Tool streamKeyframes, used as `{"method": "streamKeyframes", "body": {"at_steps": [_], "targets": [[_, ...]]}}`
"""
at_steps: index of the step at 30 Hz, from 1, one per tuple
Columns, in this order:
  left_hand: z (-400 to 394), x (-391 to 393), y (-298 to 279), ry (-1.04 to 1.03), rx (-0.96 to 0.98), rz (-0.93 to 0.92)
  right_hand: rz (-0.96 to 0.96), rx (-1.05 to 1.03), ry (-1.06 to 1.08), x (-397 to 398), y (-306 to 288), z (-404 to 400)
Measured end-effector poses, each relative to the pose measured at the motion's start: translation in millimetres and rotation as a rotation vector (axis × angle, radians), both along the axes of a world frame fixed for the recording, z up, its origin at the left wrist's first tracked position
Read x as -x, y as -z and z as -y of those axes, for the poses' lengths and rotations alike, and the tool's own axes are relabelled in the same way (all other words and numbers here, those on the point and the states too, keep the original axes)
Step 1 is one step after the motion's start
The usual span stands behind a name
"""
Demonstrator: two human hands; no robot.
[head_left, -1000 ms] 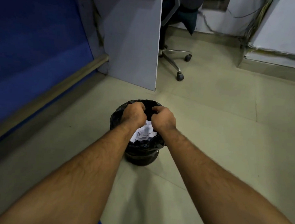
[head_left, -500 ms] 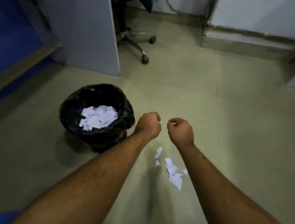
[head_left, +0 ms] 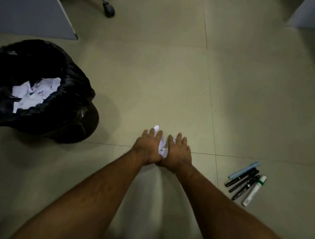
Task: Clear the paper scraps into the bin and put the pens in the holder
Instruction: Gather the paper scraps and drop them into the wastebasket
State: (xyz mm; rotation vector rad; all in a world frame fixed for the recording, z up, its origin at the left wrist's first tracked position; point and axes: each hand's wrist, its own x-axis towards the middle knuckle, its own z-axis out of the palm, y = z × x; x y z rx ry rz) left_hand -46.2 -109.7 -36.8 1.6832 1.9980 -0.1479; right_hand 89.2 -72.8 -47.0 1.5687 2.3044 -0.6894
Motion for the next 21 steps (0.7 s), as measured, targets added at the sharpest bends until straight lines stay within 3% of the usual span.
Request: {"method": "streamKeyframes", "body": {"at_steps": [5, 9, 16, 21], "targets": [[-0.3, 1.3, -2.4, 0.04, -0.064, -0.039, -0.075, -0.135, 0.001, -24.4, 1.6, -2.0], [-5.9, -11.2, -0.9, -0.04, -0.02, 0.023, -0.001, -0.069, -0.064, -30.3, -0.3, -3.8], [6.1, -35.9, 11.1, 0.051, -0.125, -0.17, -0.159, -0.173, -0.049, -22.2, -4.8, 3.9], [9.4, -33.8, 4.4, -0.019, -0.176, -0.042, -0.253, -0.06, -0.004, -16.9, -4.3, 9.7]]}}
